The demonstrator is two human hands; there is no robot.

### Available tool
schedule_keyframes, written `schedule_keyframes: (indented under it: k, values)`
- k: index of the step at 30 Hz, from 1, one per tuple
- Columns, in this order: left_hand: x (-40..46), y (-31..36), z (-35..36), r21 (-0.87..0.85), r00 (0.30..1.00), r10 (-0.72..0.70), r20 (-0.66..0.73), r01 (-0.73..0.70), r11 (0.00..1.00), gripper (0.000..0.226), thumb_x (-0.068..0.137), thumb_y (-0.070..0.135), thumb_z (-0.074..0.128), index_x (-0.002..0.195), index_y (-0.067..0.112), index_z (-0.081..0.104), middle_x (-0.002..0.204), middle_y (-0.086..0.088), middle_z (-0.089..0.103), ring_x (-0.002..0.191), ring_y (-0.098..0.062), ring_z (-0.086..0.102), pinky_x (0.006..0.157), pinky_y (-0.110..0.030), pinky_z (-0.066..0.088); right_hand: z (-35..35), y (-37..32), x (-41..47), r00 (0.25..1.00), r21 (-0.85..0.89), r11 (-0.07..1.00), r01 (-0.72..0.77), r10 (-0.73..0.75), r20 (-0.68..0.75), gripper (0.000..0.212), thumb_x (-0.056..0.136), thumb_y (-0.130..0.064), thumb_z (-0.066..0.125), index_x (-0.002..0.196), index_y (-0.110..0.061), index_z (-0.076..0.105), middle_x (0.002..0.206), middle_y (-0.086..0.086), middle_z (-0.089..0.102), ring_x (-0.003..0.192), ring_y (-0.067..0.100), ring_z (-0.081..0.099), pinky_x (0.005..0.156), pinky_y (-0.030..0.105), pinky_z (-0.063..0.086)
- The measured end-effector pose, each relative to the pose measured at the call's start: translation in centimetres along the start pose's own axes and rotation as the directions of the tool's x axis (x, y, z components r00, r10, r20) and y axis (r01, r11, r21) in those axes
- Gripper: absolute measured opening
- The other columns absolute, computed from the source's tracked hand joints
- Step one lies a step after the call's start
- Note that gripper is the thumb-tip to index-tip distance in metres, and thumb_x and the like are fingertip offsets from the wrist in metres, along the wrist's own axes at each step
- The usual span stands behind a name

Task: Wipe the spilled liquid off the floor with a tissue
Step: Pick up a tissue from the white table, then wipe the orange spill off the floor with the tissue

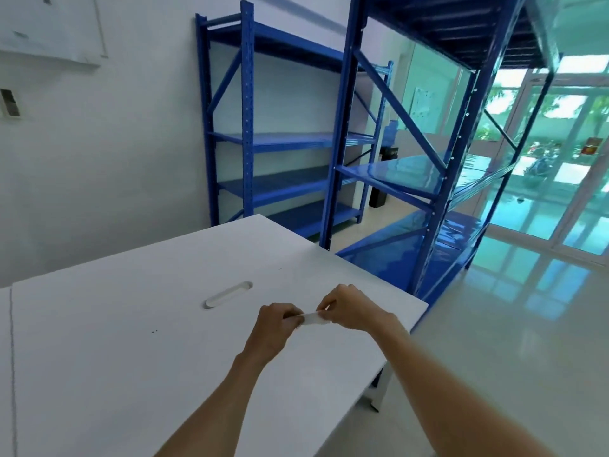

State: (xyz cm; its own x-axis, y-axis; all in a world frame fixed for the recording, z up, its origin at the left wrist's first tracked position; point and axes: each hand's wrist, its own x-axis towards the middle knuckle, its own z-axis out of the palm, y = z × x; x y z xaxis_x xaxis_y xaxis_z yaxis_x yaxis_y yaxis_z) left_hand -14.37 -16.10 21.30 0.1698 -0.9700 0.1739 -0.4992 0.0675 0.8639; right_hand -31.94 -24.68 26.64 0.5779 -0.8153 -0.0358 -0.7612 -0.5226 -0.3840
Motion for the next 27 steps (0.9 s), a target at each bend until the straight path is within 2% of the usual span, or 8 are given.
schedule_keyframes:
  k: [3,7,11,13,16,20,23,27]
  values:
    - [0.7,2.6,1.3,-0.048,0.998,0.057,0.039,-0.055,0.997,0.011,0.085,0.013,0.068,0.084,0.013,0.079,0.075,0.001,0.074,0.068,-0.005,0.065,0.059,-0.012,0.046,-1.8,2.2,-2.7,0.996,0.045,0.995,-0.088,0.089,-0.024,0.012,0.090,-0.020,0.067,0.093,-0.024,0.078,0.078,-0.008,0.069,0.073,0.011,0.066,0.063,0.022,0.054]
    - [2.2,6.0,4.4,-0.071,0.983,0.140,0.119,-0.133,0.989,0.009,0.085,0.015,0.072,0.089,0.013,0.080,0.082,0.002,0.075,0.076,-0.008,0.068,0.061,-0.011,0.048,-4.6,5.6,-6.3,0.976,0.161,0.968,-0.191,0.205,-0.075,0.011,0.090,-0.023,0.068,0.096,-0.022,0.078,0.079,-0.005,0.074,0.074,0.010,0.070,0.076,0.027,0.058]
    - [3.6,10.5,9.2,-0.079,0.945,0.230,0.235,-0.217,0.973,0.009,0.084,0.020,0.074,0.092,0.018,0.079,0.081,0.008,0.073,0.076,-0.005,0.067,0.063,-0.013,0.050,-7.1,9.0,-11.0,0.947,0.299,0.927,-0.225,0.280,-0.155,0.023,0.085,-0.034,0.075,0.106,-0.025,0.074,0.084,-0.008,0.074,0.073,-0.001,0.067,0.065,0.011,0.045]
    - [3.9,13.1,12.5,-0.112,0.908,0.284,0.307,-0.262,0.959,0.010,0.085,0.022,0.074,0.093,0.019,0.078,0.082,0.008,0.073,0.077,-0.005,0.067,0.064,-0.015,0.051,-8.1,11.4,-13.6,0.920,0.335,0.905,-0.264,0.340,-0.194,0.018,0.084,-0.035,0.074,0.099,-0.026,0.076,0.080,-0.010,0.073,0.065,-0.002,0.065,0.062,0.009,0.040]
    - [4.0,15.3,15.2,-0.156,0.887,0.315,0.337,-0.277,0.948,0.011,0.085,0.021,0.073,0.094,0.019,0.077,0.084,0.007,0.073,0.080,-0.007,0.068,0.063,-0.017,0.053,-9.3,13.5,-15.8,0.895,0.347,0.891,-0.293,0.383,-0.230,0.011,0.084,-0.029,0.069,0.075,-0.028,0.075,0.067,-0.005,0.066,0.055,0.005,0.054,0.057,0.019,0.041]
    - [3.4,19.7,22.5,-0.189,0.824,0.362,0.436,-0.310,0.932,0.014,0.085,0.018,0.073,0.099,0.014,0.077,0.087,0.000,0.074,0.082,-0.012,0.070,0.062,-0.017,0.056,-11.7,19.4,-22.2,0.830,0.409,0.842,-0.353,0.483,-0.280,0.017,0.087,-0.029,0.069,0.093,-0.016,0.078,0.069,-0.003,0.066,0.059,0.006,0.054,0.057,0.022,0.042]
    - [3.3,22.4,27.5,-0.238,0.813,0.380,0.441,-0.303,0.923,0.015,0.085,0.020,0.074,0.098,0.014,0.078,0.087,-0.002,0.075,0.082,-0.016,0.071,0.069,-0.026,0.061,-13.1,23.2,-26.3,0.810,0.476,0.811,-0.342,0.511,-0.288,0.016,0.089,-0.028,0.070,0.085,-0.014,0.076,0.060,-0.006,0.066,0.052,0.003,0.056,0.053,0.019,0.042]
    - [2.2,25.0,33.2,-0.277,0.801,0.405,0.441,-0.308,0.910,0.016,0.086,0.023,0.073,0.099,0.014,0.077,0.088,-0.002,0.076,0.082,-0.018,0.072,0.071,-0.031,0.062,-14.3,28.1,-30.8,0.748,0.576,0.754,-0.314,0.571,-0.339,0.022,0.088,-0.029,0.072,0.094,-0.009,0.077,0.076,0.004,0.074,0.064,0.009,0.065,0.060,0.026,0.046]
